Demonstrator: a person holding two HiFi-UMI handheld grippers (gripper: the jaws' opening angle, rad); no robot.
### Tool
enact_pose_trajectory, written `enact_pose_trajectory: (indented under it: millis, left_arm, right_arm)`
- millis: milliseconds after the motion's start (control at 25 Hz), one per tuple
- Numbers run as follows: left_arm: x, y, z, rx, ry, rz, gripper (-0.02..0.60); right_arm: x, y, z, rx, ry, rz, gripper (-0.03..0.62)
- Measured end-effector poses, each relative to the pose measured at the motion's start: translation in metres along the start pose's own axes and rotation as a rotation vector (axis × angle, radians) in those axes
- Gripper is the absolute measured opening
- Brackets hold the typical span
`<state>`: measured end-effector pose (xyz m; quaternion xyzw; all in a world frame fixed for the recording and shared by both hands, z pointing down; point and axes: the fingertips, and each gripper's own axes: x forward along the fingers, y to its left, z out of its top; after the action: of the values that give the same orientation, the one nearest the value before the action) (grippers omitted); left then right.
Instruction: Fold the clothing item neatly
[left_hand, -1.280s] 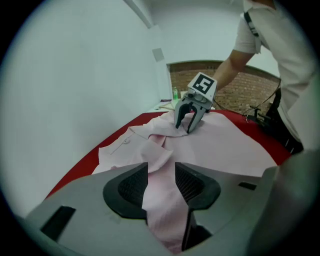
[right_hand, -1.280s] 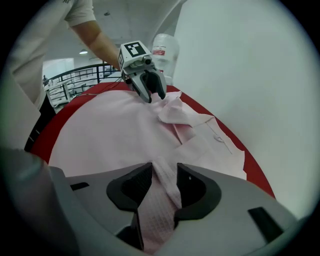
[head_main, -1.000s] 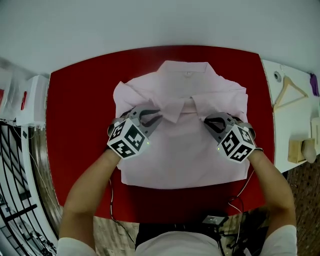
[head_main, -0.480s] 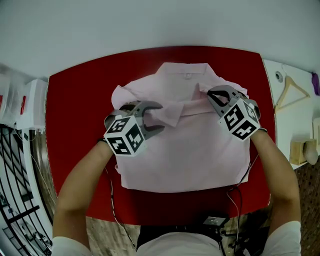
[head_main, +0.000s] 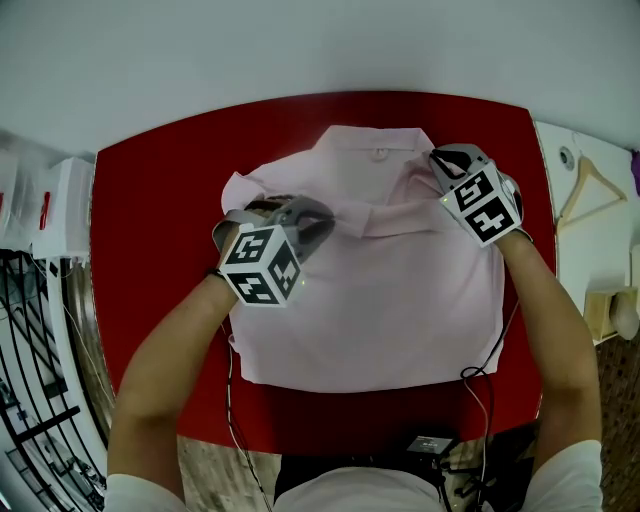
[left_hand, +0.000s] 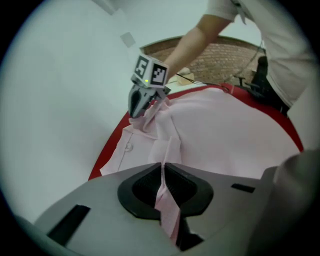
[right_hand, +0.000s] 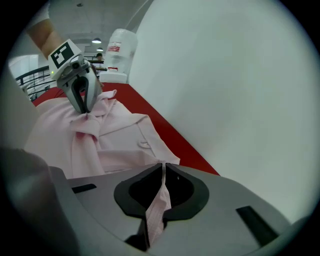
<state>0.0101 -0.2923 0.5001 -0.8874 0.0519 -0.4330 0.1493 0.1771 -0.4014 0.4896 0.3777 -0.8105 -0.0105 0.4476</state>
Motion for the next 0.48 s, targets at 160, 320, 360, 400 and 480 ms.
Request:
enact_pose_trajectory:
  millis: [160,320,360,400,480]
  left_arm:
    - [0.006,0.03,-0.004,-0.174,-0.024,0.049,0.028]
    - [0.009,0.065,-0.018,-0.368,-0.032,0.115,0.029]
    - [0.006,0.072,-0.021,-0.405,-0.039,0.13,0.031]
    - [0.003,0.078,-0.024,-0.433,-0.046,0.143,0.031]
    - [-0.006,0.084,-0.03,-0.469,-0.053,0.154,0.071]
  right_arm:
    - [0.008,-0.015,-0.013,0.09,0.021,-0.03,0.028]
    - [0.012,-0.029,-0.023,0.177,0.037,-0.054,0.031]
    - [0.011,-0.032,-0.024,0.184,0.033,-0.06,0.04]
    - [0.008,-0.035,-0.025,0.182,0.027,-0.064,0.064]
    - [-0.001,-0.041,-0.025,0.158,0.011,-0.072,0.092]
